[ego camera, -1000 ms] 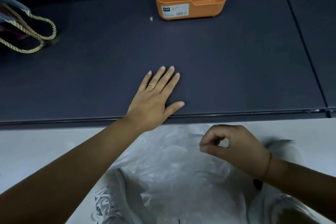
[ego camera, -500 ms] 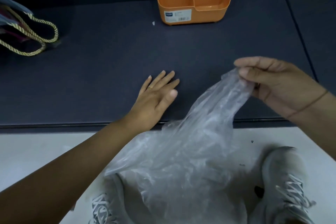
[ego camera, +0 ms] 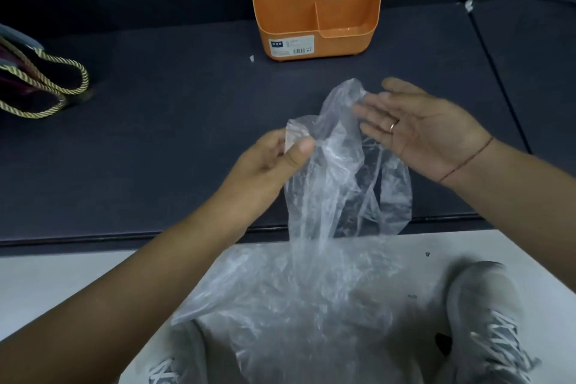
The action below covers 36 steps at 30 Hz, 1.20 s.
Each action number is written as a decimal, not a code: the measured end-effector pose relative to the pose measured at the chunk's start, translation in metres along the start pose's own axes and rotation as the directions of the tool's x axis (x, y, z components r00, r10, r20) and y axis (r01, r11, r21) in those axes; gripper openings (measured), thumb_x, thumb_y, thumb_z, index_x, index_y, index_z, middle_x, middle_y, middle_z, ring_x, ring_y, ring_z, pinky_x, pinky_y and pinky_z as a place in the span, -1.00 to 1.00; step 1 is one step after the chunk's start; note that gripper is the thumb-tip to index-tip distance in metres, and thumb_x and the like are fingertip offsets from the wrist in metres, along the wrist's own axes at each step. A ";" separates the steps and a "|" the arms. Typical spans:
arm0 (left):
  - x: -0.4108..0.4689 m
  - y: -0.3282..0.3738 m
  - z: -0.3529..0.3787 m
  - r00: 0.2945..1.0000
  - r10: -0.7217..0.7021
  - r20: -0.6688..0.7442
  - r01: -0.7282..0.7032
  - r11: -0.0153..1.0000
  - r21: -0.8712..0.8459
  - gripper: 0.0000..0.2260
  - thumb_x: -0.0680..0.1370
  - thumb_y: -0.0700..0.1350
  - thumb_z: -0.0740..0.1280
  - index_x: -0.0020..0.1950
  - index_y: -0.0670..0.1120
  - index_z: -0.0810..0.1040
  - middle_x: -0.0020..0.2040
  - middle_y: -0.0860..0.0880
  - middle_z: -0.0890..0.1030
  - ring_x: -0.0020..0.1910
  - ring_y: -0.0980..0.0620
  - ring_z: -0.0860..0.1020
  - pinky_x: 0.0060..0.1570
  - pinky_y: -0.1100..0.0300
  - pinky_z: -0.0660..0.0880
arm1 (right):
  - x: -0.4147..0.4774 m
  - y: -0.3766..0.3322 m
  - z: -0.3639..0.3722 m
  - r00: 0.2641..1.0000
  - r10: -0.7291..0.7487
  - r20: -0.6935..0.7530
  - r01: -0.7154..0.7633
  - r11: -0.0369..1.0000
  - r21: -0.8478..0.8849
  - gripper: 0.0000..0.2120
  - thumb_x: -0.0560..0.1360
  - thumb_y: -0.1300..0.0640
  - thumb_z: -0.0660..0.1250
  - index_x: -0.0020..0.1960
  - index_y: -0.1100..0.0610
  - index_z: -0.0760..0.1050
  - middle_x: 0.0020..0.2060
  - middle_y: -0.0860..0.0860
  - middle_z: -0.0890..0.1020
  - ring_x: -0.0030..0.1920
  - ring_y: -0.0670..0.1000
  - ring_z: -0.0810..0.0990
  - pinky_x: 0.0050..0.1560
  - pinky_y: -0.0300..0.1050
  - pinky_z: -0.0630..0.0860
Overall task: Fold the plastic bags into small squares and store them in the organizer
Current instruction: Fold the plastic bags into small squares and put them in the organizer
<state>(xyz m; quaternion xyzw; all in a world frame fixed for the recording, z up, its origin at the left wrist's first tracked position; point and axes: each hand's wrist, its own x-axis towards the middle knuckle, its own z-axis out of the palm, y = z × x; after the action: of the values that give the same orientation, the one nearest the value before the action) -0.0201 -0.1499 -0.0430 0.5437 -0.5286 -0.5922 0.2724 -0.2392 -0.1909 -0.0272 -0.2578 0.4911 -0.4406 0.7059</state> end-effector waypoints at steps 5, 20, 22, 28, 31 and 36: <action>0.006 -0.010 0.004 0.971 -0.114 -0.212 0.092 0.990 -0.110 -0.76 0.55 0.01 0.38 0.15 -0.07 0.63 -0.02 -0.02 0.71 -0.06 0.12 0.66 -0.07 0.29 0.59 | -0.011 0.024 -0.009 0.973 -0.226 0.043 0.196 0.715 -0.671 -0.52 0.50 0.18 0.40 0.36 0.03 0.33 0.20 0.06 0.51 0.08 -0.11 0.56 0.06 -0.34 0.50; 0.011 -0.019 -0.006 0.913 -0.156 -0.378 0.058 0.964 -0.258 -0.79 0.57 -0.08 0.39 -0.11 -0.23 0.65 -0.19 -0.11 0.67 -0.22 0.02 0.61 -0.05 0.14 0.61 | -0.001 0.056 -0.007 0.923 -0.368 0.113 0.277 0.431 -0.859 -0.80 0.49 0.16 0.41 -0.25 -0.02 0.47 -0.19 -0.13 0.49 -0.25 -0.27 0.47 -0.16 -0.52 0.34; 0.011 -0.021 -0.014 0.894 -0.154 -0.421 0.047 0.966 -0.253 -0.77 0.57 -0.07 0.38 -0.14 -0.23 0.63 -0.24 -0.09 0.65 -0.25 0.04 0.60 -0.08 0.15 0.61 | 0.001 0.051 -0.014 0.907 -0.405 0.116 0.301 0.430 -0.851 -0.80 0.53 0.16 0.36 -0.22 -0.03 0.43 -0.18 -0.08 0.51 -0.22 -0.20 0.48 -0.14 -0.49 0.35; 0.010 -0.027 -0.033 0.845 -0.154 -0.513 0.028 0.969 -0.245 -0.76 0.60 -0.08 0.35 -0.19 -0.20 0.58 -0.27 -0.08 0.61 -0.29 0.06 0.56 -0.18 0.23 0.59 | 0.005 0.025 -0.034 0.888 -0.458 0.046 0.376 0.664 -0.647 -0.77 0.59 0.29 0.25 -0.19 0.05 0.40 -0.20 -0.10 0.56 -0.18 -0.17 0.51 -0.03 -0.27 0.47; 0.008 -0.028 -0.034 0.853 -0.126 -0.506 0.006 0.973 -0.232 -0.64 0.58 0.01 0.35 -0.22 -0.28 0.53 -0.25 -0.18 0.62 -0.23 0.00 0.58 -0.02 0.09 0.60 | 0.003 0.022 -0.038 0.916 -0.401 0.015 0.337 0.748 -0.572 -0.80 0.59 0.24 0.25 -0.20 0.06 0.41 -0.35 -0.15 0.56 -0.27 -0.18 0.50 -0.11 -0.31 0.49; 0.007 -0.022 -0.034 0.895 -0.058 -0.442 -0.021 0.985 -0.172 -0.61 0.33 0.17 0.44 0.06 0.02 0.52 0.08 -0.01 0.59 0.06 0.06 0.57 0.26 -0.02 0.51 | -0.003 0.023 -0.035 0.942 -0.333 -0.037 0.285 0.855 -0.434 -0.81 0.62 0.22 0.18 -0.17 0.12 0.39 -0.46 -0.08 0.56 -0.44 -0.11 0.51 -0.33 -0.24 0.53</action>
<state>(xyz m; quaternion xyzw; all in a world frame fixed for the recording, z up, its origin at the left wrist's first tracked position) 0.0149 -0.1607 -0.0603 0.6441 -0.3938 -0.4981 0.4266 -0.2631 -0.1750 -0.0579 -0.4551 0.5650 -0.4449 0.5251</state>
